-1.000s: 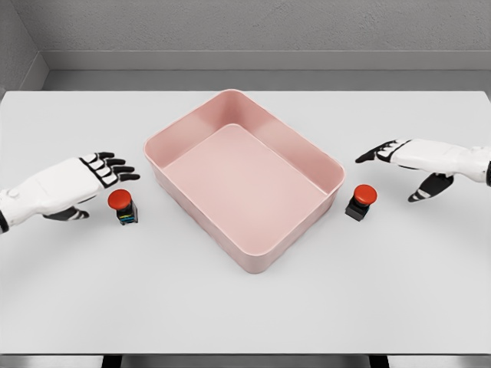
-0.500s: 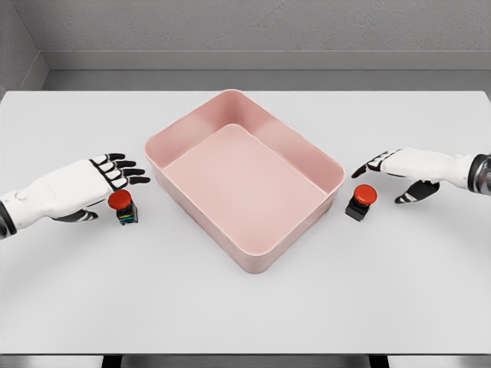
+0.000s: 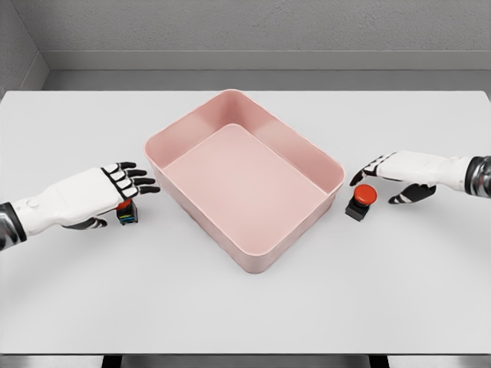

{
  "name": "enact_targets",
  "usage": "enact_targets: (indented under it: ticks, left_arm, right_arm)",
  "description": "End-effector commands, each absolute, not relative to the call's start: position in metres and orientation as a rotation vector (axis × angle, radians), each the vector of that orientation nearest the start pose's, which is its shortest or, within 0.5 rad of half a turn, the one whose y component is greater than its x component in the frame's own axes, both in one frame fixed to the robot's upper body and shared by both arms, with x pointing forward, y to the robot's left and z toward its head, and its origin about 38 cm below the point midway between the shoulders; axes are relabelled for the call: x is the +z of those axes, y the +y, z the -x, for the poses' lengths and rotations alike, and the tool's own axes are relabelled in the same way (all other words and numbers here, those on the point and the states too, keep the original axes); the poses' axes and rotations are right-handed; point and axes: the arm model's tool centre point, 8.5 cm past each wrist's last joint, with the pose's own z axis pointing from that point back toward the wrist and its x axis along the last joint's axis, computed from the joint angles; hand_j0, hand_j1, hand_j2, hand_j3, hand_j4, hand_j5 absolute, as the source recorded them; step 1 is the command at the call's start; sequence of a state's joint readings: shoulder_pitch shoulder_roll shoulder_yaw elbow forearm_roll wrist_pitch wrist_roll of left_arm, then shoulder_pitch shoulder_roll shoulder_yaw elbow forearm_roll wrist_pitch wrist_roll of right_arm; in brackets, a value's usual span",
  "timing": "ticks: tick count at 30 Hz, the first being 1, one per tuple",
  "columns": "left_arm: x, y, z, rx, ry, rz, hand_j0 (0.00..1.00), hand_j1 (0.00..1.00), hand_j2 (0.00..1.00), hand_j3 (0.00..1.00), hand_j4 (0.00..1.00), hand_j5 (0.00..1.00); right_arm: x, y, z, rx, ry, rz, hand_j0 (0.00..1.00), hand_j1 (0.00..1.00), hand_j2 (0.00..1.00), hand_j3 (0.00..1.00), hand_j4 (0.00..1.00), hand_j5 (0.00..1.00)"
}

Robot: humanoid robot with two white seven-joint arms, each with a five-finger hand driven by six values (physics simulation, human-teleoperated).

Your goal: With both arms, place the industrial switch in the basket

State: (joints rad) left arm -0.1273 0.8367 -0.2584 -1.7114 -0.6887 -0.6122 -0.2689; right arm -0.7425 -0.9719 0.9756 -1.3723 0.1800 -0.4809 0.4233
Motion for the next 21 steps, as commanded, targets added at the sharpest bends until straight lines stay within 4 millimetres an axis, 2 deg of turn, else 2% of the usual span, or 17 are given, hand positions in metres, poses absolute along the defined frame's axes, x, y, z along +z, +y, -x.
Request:
enact_targets:
  ticks: [1,4,8,15,21]
  left_arm:
    - [0.1682,0.3201,-0.3476,-2.057,-1.513,-0.574,0.98,0.98,0.98,0.98,0.98,0.98]
    - [0.1680,0.3211,-0.3480,-2.055,-1.511,-0.576,0.82,0.82,0.82,0.82,0.82,0.82]
    - [0.1672,0.3206,-0.3473,-2.058,-1.508,-0.571,0.73,0.73,0.73,0.73,0.73,0.73]
    - [0.1612,0.3158,-0.3448,-2.072,-1.502,-0.546,0.68,0.68,0.68,0.68,0.68,0.68]
    - [0.1640,0.3186,-0.3454,-2.074,-1.501,-0.556,0.47,0.47,0.47,0.47,0.47,0.47]
  right_arm:
    - [0.1757,-0.3400,-0.4201,1.973,-1.217,0.256,0.78,0.78,0.78,0.78,0.78,0.78]
    - [0.1770,-0.3363,-0.4171,1.991,-1.215,0.244,0.78,0.78,0.78,0.78,0.78,0.78]
    - [0.1782,-0.3338,-0.4160,1.997,-1.222,0.241,0.78,0.78,0.78,0.78,0.78,0.78]
    - [0.1748,-0.3320,-0.4144,2.003,-1.216,0.229,0.77,0.77,0.77,0.77,0.77,0.77]
    - [0.1720,-0.3308,-0.4136,2.005,-1.210,0.223,0.77,0.77,0.77,0.77,0.77,0.77]
